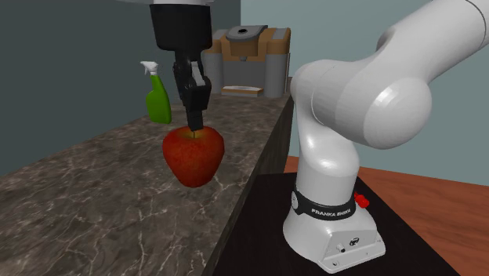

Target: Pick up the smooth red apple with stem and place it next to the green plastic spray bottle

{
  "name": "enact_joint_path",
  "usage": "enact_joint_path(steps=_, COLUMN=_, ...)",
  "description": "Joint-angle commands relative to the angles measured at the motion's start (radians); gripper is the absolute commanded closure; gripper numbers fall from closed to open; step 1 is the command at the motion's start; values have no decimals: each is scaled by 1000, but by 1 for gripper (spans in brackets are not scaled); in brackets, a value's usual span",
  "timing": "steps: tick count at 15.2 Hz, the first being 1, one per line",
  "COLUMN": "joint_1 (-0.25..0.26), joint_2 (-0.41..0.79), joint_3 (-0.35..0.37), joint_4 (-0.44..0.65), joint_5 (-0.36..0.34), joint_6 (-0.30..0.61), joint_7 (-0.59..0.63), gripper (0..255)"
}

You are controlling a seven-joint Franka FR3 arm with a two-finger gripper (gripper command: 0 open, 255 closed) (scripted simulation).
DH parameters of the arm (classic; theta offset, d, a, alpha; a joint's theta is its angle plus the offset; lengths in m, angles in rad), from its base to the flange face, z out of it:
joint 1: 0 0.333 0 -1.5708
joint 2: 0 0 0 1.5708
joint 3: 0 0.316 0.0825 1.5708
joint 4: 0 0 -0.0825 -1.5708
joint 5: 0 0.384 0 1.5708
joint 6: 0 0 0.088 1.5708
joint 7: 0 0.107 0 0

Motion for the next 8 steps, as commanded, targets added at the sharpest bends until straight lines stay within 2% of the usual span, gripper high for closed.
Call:
enact_joint_path(steps=1, joint_1=0, joint_2=1, joint_3=1, joint_4=27, joint_5=1, joint_6=-27, joint_7=-3, gripper=255)
enact_joint_path(steps=8, joint_1=2, joint_2=11, joint_3=5, joint_4=125, joint_5=7, joint_6=-115, joint_7=-10, gripper=255)
